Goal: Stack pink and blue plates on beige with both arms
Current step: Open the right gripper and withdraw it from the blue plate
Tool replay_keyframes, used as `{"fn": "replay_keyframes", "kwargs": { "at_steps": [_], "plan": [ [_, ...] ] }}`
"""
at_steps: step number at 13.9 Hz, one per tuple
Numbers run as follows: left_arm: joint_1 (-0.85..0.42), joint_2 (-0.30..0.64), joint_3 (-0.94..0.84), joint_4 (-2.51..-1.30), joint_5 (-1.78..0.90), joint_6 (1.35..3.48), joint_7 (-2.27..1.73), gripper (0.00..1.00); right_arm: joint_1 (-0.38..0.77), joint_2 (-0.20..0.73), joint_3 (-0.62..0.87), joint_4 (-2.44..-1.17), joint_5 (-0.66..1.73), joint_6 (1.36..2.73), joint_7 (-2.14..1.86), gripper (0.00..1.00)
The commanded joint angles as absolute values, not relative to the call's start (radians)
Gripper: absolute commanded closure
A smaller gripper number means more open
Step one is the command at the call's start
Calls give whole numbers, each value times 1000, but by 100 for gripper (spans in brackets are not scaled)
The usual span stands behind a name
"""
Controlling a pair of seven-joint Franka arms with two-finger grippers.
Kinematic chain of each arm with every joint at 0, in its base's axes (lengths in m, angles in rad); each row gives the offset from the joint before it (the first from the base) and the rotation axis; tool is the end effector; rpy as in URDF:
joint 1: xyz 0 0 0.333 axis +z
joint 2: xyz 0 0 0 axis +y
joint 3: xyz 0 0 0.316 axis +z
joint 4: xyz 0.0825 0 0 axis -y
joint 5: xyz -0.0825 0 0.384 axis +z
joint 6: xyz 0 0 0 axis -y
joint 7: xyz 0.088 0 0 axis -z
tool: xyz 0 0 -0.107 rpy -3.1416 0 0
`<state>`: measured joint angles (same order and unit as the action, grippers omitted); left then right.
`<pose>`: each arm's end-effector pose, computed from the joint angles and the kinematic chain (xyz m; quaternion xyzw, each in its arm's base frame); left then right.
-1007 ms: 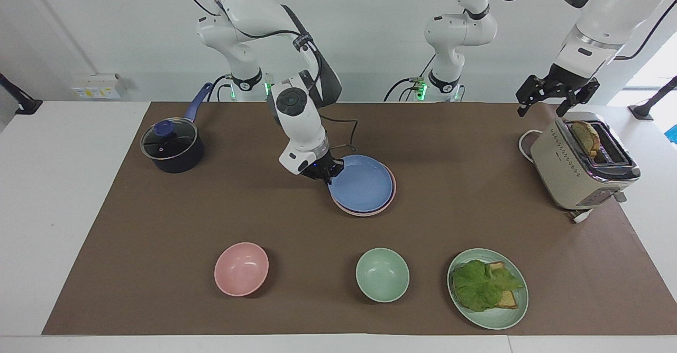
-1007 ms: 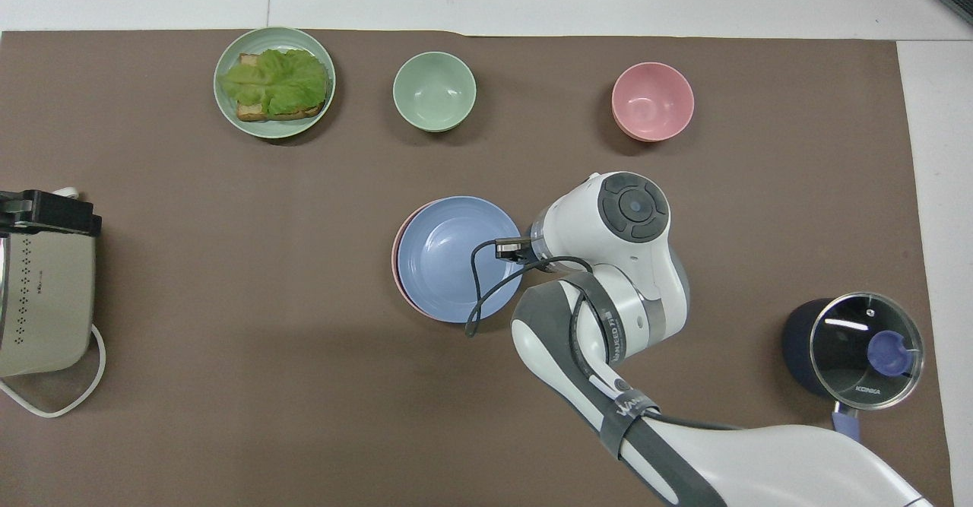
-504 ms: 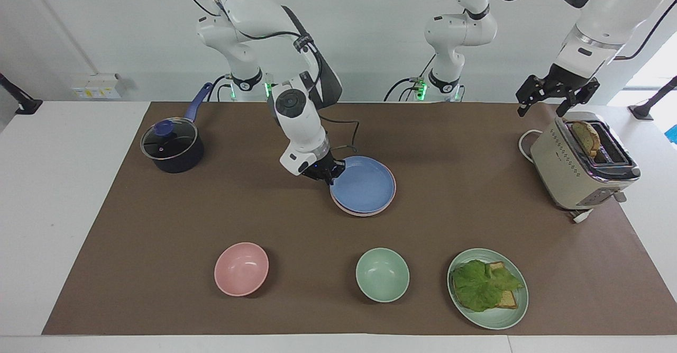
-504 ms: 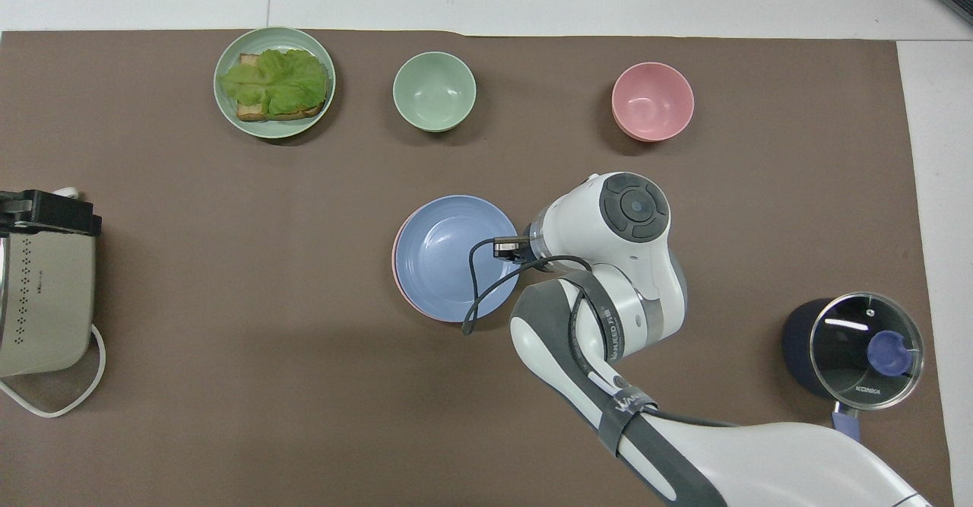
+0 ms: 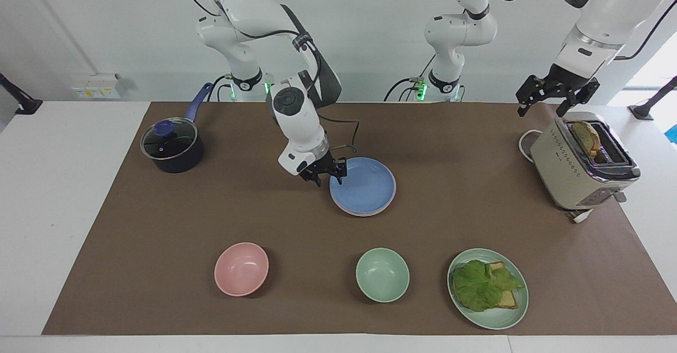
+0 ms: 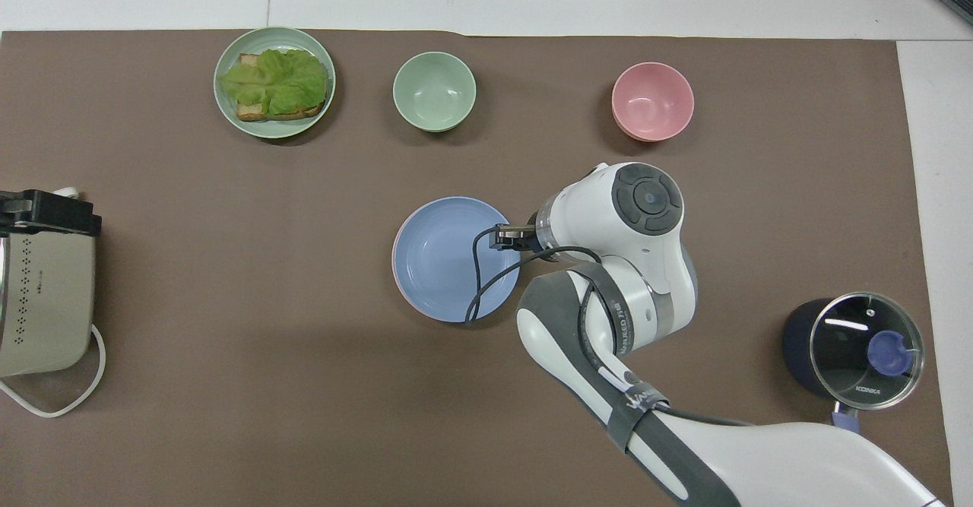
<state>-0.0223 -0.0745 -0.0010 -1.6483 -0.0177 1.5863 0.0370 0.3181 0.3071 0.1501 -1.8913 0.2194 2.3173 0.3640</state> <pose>0.5321 -0.0143 0.6297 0.9995 -0.0301 0.0063 0.0088 0.5661 0.2847 0.3573 -0.9922 0.0224 -0.0112 0.1219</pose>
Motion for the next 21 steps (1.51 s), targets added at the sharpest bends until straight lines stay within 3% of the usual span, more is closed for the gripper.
{"fn": "replay_keyframes", "kwargs": {
  "at_steps": [1, 6, 13, 21],
  "plan": [
    [-31, -81, 5, -1644, 2, 1569, 38, 0, 240, 235, 153, -1875, 189, 2249, 334, 0],
    [-31, -81, 5, -1644, 2, 1569, 38, 0, 153, 153, 150, -1795, -34, 2087, 356, 0],
    [-31, -81, 6, -1644, 2, 1569, 38, 0, 123, 63, 143, -1659, -32, 1860, 396, 0],
    [-31, -81, 5, -1644, 2, 1569, 38, 0, 87, 55, 115, -1499, -32, 1600, 387, 0]
  ]
}}
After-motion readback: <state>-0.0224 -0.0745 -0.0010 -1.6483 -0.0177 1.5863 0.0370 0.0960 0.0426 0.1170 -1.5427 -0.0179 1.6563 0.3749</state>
